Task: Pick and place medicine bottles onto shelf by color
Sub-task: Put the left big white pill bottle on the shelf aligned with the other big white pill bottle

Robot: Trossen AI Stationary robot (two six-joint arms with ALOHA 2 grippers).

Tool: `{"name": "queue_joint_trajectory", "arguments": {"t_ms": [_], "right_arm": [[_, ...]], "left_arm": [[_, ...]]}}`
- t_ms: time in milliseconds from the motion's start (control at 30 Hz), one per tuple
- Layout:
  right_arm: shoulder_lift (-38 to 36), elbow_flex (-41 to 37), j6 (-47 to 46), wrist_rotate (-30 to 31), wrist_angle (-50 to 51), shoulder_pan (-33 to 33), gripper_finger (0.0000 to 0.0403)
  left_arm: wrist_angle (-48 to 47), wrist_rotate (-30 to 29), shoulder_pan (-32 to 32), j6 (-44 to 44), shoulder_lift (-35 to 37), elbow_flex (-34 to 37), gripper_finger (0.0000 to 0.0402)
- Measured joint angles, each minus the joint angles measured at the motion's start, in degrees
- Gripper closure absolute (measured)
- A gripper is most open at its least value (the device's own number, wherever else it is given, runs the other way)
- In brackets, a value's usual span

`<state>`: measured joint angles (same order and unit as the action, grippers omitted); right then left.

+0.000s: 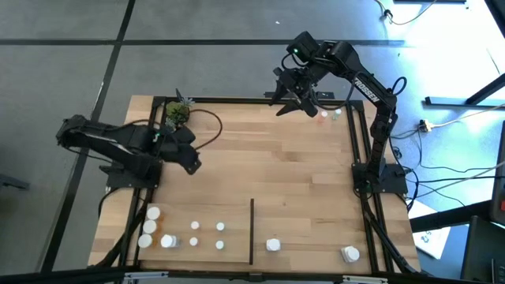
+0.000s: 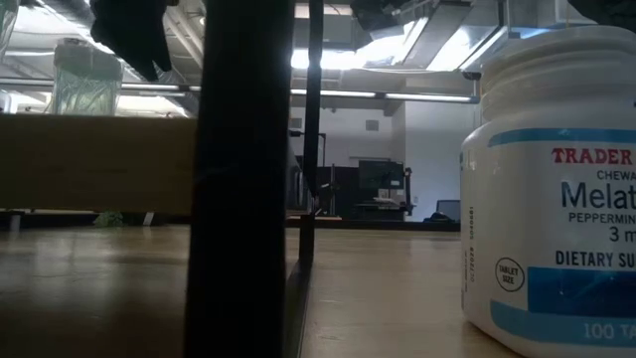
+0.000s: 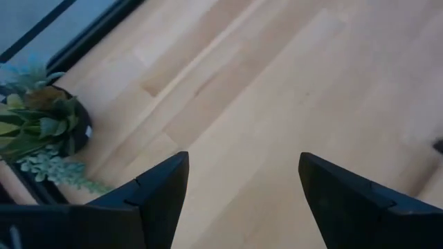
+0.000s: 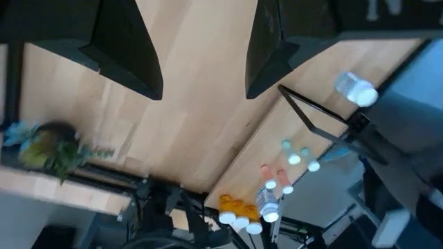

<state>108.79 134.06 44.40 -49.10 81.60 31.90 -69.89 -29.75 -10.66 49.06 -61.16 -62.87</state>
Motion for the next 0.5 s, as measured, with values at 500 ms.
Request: {"name": "queue_joint_trajectory", "arguments": {"t_ms": [500], "right_arm": [[0.0, 0.0, -22.8, 8.7, 2.7, -2.5, 0.0195]], "left_arm": [[0.0, 0.2, 6.8, -3.3, 0.4, 0.0, 0.0134]]}}
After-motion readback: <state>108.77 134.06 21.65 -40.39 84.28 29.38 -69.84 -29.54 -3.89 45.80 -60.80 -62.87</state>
